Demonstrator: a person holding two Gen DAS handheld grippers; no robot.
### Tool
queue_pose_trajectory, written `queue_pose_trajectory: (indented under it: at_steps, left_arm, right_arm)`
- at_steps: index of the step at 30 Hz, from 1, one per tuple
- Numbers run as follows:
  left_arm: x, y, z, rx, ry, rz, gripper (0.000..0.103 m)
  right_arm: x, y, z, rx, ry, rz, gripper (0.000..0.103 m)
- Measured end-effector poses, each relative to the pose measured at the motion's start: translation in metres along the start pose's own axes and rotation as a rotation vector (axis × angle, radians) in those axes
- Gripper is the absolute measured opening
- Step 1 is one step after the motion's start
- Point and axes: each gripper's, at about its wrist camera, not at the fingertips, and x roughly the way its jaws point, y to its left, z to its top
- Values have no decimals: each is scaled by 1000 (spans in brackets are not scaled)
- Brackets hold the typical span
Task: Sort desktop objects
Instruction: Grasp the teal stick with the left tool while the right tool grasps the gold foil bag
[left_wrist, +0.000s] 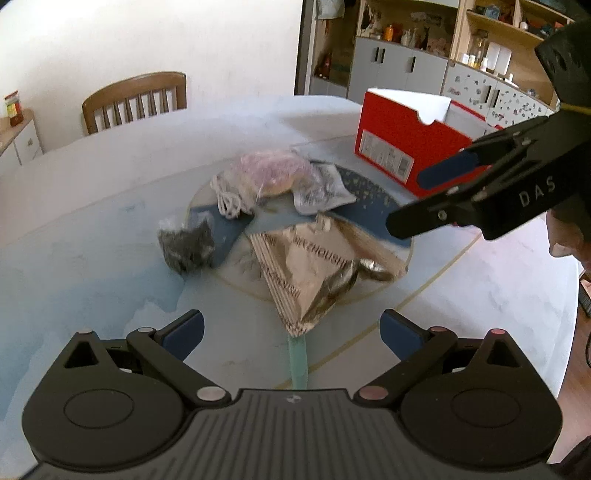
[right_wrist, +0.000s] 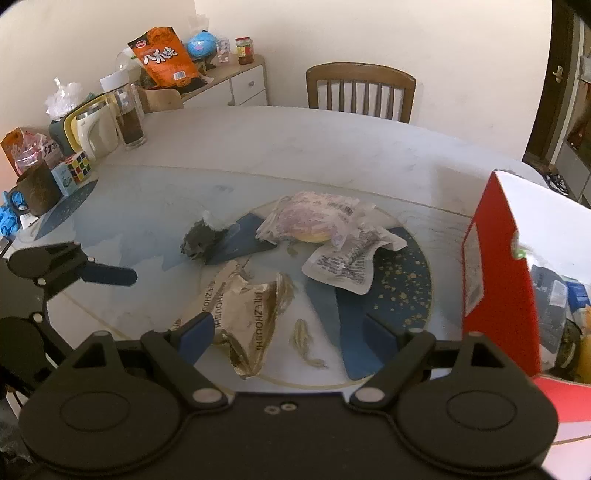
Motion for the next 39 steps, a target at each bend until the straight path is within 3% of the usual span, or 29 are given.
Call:
queue_pose_trajectory:
  at_steps: [5, 20, 28, 31, 35, 37, 39]
  left_arm:
    - [6, 2, -5, -5, 15, -5, 101]
    - [13, 3, -6, -8, 39, -8, 82]
    - [15, 0, -7, -3, 47, -11, 77]
    - [16, -1, -8, -1, 51, -12, 77]
    - [18, -3, -8, 4, 54, -6, 77]
    - [18, -4, -8, 5, 57, -4, 72]
    - [19, -4, -8, 6, 60, -1, 69]
  right_arm:
    - [11, 3, 1, 6, 12, 7, 88]
    - [49, 20, 6, 111, 36, 2, 85]
    - [62, 24, 5, 153, 56, -9, 84]
    - [67, 24, 4, 171, 76, -23, 73]
    - [68, 21, 1, 201, 72, -13, 70]
    - [66, 21, 1, 211, 64, -4, 56]
    - [65, 19, 1, 225, 60, -3, 52]
